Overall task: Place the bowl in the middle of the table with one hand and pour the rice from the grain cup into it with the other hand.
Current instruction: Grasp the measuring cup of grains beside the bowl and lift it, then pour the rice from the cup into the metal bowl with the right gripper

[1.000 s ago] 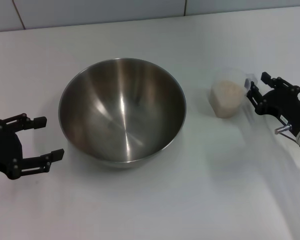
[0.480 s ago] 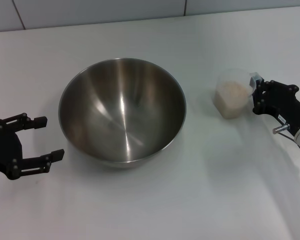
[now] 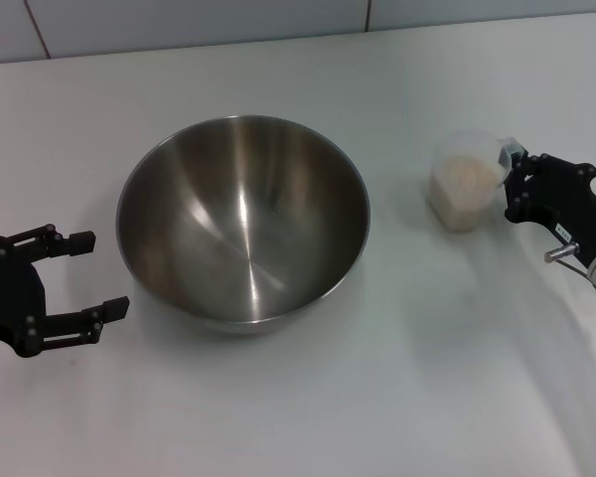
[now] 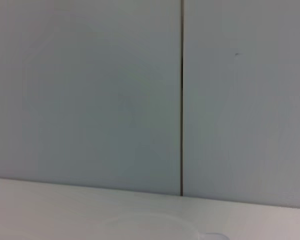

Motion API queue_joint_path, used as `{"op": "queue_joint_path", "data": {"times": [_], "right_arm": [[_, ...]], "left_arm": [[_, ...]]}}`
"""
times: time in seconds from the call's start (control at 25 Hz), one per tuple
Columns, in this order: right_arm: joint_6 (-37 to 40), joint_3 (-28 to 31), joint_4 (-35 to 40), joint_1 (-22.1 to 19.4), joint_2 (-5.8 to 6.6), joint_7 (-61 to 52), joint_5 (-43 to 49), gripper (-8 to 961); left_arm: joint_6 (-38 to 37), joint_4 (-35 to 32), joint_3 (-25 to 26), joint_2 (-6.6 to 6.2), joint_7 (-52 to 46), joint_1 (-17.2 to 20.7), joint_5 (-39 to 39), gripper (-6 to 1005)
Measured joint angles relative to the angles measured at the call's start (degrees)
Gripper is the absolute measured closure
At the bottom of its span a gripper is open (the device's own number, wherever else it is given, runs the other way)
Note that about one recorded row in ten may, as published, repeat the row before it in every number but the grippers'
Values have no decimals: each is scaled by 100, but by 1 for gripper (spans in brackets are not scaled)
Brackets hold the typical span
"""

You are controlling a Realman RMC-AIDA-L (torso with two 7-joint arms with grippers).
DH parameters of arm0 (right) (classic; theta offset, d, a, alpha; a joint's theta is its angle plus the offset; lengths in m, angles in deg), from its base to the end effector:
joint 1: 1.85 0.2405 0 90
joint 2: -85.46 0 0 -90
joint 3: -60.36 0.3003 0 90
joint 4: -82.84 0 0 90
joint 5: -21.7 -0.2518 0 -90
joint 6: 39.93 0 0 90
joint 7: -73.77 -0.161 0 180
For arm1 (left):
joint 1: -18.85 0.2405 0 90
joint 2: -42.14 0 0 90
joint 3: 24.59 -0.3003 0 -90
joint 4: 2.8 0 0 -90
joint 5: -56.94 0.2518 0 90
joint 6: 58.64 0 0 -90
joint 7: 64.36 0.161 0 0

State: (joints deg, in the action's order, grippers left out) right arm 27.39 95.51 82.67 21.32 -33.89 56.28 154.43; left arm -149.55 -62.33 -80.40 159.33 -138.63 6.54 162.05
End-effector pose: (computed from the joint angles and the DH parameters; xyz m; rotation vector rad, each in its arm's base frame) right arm 0.4246 0.3425 -0.0781 -1.8174 0.5981 0.5899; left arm -0.3407 0.3276 0.0114 -2.7374 -0.2971 -0.4867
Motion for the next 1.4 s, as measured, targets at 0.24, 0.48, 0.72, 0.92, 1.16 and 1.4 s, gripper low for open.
{"op": "queue_joint_path", "data": {"times": [0.24, 0.48, 0.72, 0.92, 1.16, 1.4], "right_arm": [[473, 124, 0, -59, 0, 52, -4, 941], [1513, 481, -278, -53, 5, 607, -17, 940], [1682, 487, -848, 310, 15, 1611, 53, 939], [1346, 460, -1351, 541, 0, 2883, 456, 938], [941, 405, -1951, 491, -49, 5924, 1004, 937], [866, -76, -2203, 480, -52, 8610, 1036, 935]], "left_arm": [[-24, 2, 3, -3, 0, 0, 0, 170], [-52, -2, 10, -13, -5, 0, -20, 169], [-60, -5, 9, -16, -6, 0, -9, 170], [-64, -12, 9, -10, -9, -5, 1, 170], [-116, -15, 11, -20, -10, -24, 1, 170], [-134, -15, 51, -25, -18, -62, 1, 170]]}}
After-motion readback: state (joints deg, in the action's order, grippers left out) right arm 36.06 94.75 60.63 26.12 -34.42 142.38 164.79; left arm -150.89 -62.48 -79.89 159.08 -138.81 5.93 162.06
